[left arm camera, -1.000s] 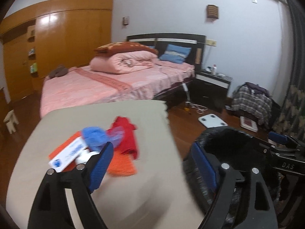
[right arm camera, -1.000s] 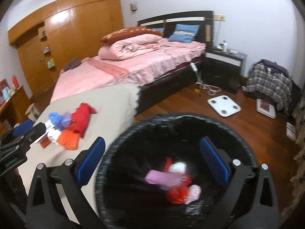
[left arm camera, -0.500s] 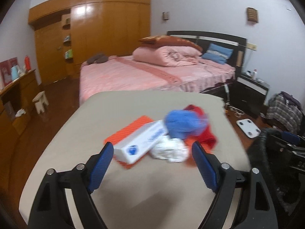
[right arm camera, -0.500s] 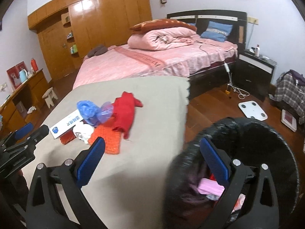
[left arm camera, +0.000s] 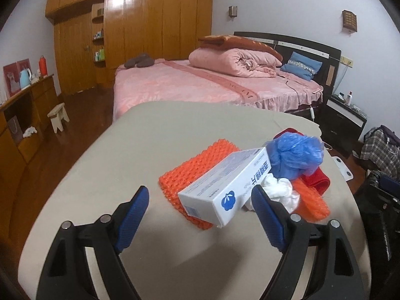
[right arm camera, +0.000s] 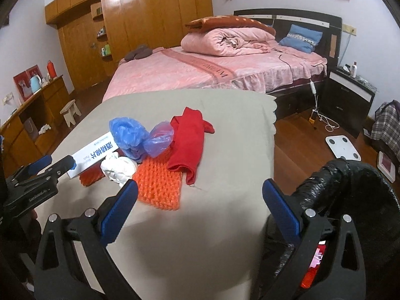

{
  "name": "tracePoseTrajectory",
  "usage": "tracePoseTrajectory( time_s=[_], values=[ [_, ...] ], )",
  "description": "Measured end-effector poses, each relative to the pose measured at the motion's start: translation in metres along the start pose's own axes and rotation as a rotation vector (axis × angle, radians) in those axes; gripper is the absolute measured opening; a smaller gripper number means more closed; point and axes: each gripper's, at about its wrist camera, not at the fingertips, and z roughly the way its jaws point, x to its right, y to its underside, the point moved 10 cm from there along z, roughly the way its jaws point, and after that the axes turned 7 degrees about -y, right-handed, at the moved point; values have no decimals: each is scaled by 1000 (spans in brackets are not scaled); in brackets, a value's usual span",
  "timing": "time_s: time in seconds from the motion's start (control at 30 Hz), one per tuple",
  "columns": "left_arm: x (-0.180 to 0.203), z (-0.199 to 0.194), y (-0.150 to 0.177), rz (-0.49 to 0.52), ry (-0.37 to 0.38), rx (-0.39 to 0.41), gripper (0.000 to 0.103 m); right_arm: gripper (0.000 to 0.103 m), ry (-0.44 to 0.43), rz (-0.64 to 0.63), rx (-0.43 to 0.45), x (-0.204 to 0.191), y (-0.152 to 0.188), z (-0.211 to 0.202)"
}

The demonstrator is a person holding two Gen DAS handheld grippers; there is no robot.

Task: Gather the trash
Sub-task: 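Move both open grippers back over the table toward the white box, then grasp the white medicine box with the left gripper and lift it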

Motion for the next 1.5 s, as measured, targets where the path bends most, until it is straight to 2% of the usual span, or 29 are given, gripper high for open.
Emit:
tracePoseTrajectory(
  time_s=[0.1, 0.17, 0.27, 0.37, 0.47, 0.6, 0.7, 0.83, 0.87, 1.13, 1.2, 1.23, 1.27, 1.43, 1.5],
  values=[
    [4, 4, 3, -3, 36, -11, 73, 97, 1, -6, -4, -2, 1, 5],
    [10, 4, 4, -5, 68, -18, 58, 97, 1, -8, -6, -2, 1, 6],
    [22, 1, 5, -3, 108, -19, 48, 97, 3, -8, -6, -2, 1, 7],
    [39, -3, 7, 13, 161, -17, 43, 97, 8, -5, -5, 0, 0, 8],
    [58, -9, 8, 35, 217, -19, 43, 97, 15, 1, -2, 4, 0, 7],
    [62, -15, 3, 49, 179, 7, 47, 97, 18, 7, -2, 8, -1, 8],
    [48, -17, -2, 23, 140, 19, 56, 97, 16, 3, -1, 8, -1, 9],
    [32, -13, -12, 5, 91, 37, 74, 97, 8, 3, -6, 6, 0, 15],
    [29, -9, -13, 0, 89, 29, 75, 97, 7, 2, -7, 4, 0, 16],
    [32, 27, 2, 25, 109, -60, 75, 97, 1, -12, -15, 0, -2, 28],
    [35, 30, 4, 26, 112, -65, 67, 97, 3, -9, -17, 0, -1, 29],
    [36, 30, 5, 28, 111, -62, 57, 97, 4, -8, -17, 0, -1, 30],
    [36, 29, 5, 29, 115, -63, 56, 97, 4, -8, -17, 1, -1, 30],
    [35, 16, 10, 13, 107, -66, 56, 97, 8, 2, -18, 4, 2, 31],
    [35, 16, 13, 7, 103, -84, 62, 97, 10, 6, -19, 5, 3, 31]
  ],
)
